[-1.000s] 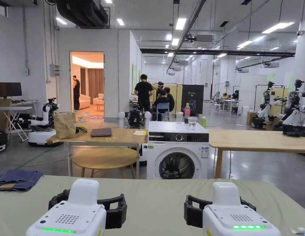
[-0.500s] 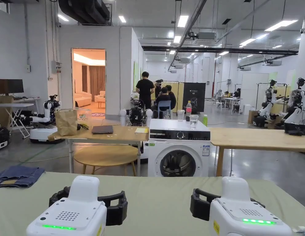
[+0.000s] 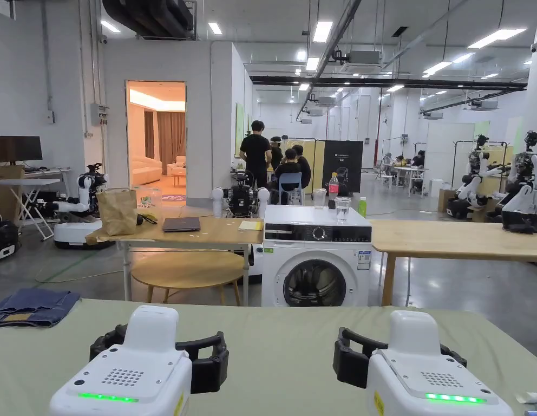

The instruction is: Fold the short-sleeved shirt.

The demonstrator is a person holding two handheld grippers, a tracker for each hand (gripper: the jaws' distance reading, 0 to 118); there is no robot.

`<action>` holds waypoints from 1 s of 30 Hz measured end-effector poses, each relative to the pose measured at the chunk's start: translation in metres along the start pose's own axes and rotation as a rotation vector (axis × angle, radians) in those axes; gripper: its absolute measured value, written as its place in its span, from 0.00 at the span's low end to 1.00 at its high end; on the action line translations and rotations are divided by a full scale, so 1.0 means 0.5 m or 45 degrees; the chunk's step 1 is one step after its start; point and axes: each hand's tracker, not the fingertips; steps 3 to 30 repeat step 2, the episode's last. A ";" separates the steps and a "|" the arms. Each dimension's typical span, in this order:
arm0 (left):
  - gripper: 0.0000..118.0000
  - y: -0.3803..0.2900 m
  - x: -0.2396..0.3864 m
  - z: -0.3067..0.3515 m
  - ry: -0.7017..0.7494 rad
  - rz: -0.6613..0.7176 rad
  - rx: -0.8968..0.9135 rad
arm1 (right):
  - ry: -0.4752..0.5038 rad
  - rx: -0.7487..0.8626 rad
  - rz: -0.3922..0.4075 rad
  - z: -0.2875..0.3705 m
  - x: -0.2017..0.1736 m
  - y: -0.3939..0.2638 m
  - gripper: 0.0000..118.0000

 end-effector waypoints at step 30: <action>0.95 0.001 0.000 0.001 -0.003 0.003 0.002 | -0.062 -0.001 0.010 -0.001 -0.004 0.002 0.87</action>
